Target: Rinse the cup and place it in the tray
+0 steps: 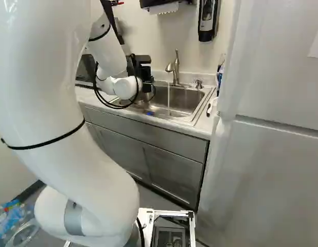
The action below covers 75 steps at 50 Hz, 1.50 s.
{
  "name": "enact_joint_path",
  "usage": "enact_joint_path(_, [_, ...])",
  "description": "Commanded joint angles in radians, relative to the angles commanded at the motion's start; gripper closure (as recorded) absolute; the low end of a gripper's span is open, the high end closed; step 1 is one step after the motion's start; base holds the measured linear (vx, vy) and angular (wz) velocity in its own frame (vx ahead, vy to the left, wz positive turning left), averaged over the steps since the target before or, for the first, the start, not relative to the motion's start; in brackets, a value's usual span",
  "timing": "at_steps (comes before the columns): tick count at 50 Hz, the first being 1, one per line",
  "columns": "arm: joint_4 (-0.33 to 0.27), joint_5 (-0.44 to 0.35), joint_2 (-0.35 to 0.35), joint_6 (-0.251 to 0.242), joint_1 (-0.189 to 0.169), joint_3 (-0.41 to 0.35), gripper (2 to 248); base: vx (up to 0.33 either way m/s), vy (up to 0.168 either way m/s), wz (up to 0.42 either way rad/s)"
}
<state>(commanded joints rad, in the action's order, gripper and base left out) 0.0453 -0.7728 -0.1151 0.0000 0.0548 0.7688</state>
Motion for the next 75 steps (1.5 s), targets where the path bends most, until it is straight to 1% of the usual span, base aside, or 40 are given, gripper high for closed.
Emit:
enact_joint_path(18, [0.0, 0.0, -0.059, 0.0, 0.044, 0.064, 130, 0.0, 0.0, 0.0])
enact_joint_path(30, [0.0, 0.0, -0.059, 0.0, 0.043, 0.064, 130, 0.0, 0.0, 0.0])
enact_joint_path(33, [0.0, 0.0, -0.059, 0.011, 0.043, 0.064, 130, 0.0, 0.0, 0.0])
enact_joint_path(38, [0.0, 0.0, -0.059, 0.049, 0.043, 0.064, 130, 0.0, 0.0, 0.0])
enact_joint_path(44, [0.0, 0.0, -0.059, 0.107, 0.043, 0.064, 130, 0.0, 0.0, 0.0])
enact_joint_path(75, [0.0, 0.0, -0.059, 0.432, 0.043, 0.064, 130, 0.0, 0.0, 0.0])
